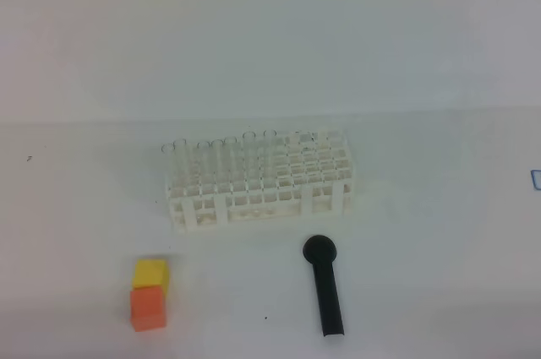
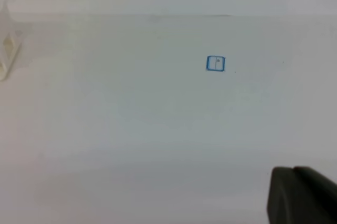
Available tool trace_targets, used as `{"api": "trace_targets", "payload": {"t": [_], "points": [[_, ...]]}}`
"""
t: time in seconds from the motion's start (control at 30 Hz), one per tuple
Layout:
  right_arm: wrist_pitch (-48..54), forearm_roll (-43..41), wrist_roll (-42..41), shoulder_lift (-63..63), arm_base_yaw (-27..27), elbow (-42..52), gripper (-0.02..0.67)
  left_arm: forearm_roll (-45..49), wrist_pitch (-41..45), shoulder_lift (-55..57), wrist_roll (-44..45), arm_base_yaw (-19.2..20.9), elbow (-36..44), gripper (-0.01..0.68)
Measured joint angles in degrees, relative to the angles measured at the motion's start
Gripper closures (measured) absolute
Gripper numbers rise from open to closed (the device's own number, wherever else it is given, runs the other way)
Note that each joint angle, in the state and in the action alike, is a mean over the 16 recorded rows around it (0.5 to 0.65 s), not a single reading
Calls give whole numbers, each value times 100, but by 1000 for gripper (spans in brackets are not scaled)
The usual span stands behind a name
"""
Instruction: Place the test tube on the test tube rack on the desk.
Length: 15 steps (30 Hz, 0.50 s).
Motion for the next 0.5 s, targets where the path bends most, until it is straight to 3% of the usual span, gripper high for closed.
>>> {"api": "trace_targets", "payload": {"t": [0.5], "points": [[2,0,0,0,0,-5,650,0,6,0,-1,0,0,674]]}}
